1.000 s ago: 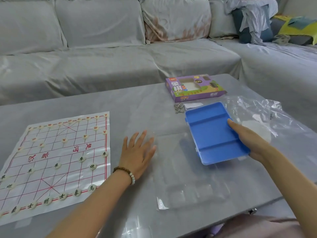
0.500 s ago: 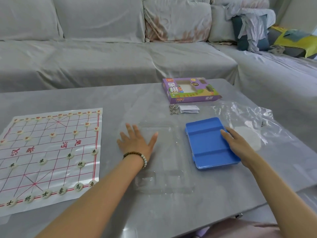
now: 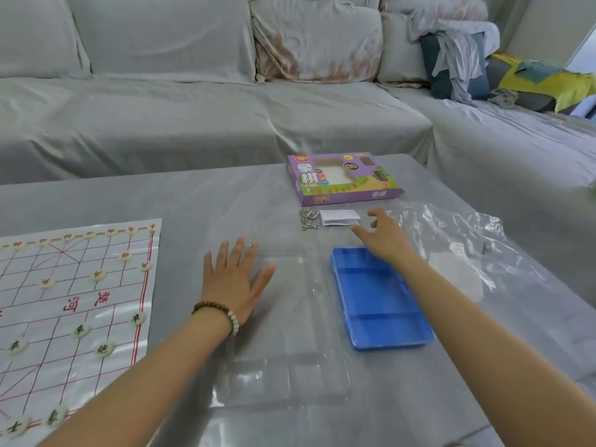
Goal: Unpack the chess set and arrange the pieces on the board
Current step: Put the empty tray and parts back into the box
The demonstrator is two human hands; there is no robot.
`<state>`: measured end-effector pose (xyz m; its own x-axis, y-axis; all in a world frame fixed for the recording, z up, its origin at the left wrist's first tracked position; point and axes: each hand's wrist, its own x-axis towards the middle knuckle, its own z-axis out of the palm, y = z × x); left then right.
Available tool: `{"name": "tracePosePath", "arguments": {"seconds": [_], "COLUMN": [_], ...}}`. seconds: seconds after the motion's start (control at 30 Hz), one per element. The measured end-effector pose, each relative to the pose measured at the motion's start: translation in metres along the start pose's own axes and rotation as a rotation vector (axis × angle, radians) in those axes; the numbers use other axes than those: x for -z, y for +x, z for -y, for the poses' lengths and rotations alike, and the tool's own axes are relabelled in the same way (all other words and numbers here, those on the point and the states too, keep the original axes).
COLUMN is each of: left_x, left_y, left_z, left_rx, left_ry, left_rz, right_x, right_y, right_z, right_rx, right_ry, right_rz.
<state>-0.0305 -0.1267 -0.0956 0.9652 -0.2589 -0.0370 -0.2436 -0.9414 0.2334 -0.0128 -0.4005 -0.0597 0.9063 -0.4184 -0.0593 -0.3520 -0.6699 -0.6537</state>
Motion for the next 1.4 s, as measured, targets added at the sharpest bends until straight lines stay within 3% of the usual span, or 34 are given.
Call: {"name": "tracePosePath", "arguments": {"seconds": [0.2,0.37,0.47,0.57,0.6,0.63,0.7,0.8,0.87,1.0,1.17,1.3,1.4], "left_x": [-0.01,-0.013,-0.012,-0.01,-0.008,-0.006,0.0,0.007,0.011,0.011,0.004,-0.008,-0.015], "left_y": [-0.002,0.0,0.0,0.0,-0.001,-0.002,-0.008,-0.023,-0.033,-0.046,-0.059,-0.053,-0.05], "left_z": [0.002,0.003,0.004,0.003,0.003,0.003,0.002,0.001,-0.001,-0.01,-0.051,-0.095,-0.116], "left_rx": [0.029,0.024,0.016,0.017,0.016,0.01,-0.011,-0.006,-0.017,-0.09,-0.211,-0.259,-0.172], "left_ry": [-0.064,-0.095,-0.13,-0.239,-0.292,-0.339,-0.405,-0.482,-0.5,-0.438,-0.315,-0.225,-0.122], "left_rz": [-0.052,-0.075,-0.079,-0.099,-0.105,-0.113,-0.153,-0.205,-0.198,-0.145,0.028,0.163,0.214], "right_x": [-0.037,-0.045,-0.039,-0.033,-0.031,-0.03,-0.026,-0.023,-0.028,-0.022,0.023,0.031,0.028], "right_y": [0.064,0.078,0.073,0.047,0.032,0.015,-0.017,-0.056,-0.074,-0.09,-0.099,-0.109,-0.113], "right_z": [0.01,0.004,0.008,0.025,0.034,0.044,0.062,0.071,0.062,0.037,-0.021,-0.073,-0.088], "right_rx": [-0.391,-0.459,-0.392,-0.168,-0.073,0.015,0.119,0.189,0.234,0.238,0.071,-0.077,-0.09], "right_ry": [0.162,0.078,0.135,0.492,0.592,0.68,0.739,0.475,0.287,0.216,0.269,0.106,0.176], "right_rz": [-0.029,-0.09,-0.141,-0.386,-0.388,-0.322,-0.027,0.463,0.575,0.397,-0.007,-0.006,0.033]}}
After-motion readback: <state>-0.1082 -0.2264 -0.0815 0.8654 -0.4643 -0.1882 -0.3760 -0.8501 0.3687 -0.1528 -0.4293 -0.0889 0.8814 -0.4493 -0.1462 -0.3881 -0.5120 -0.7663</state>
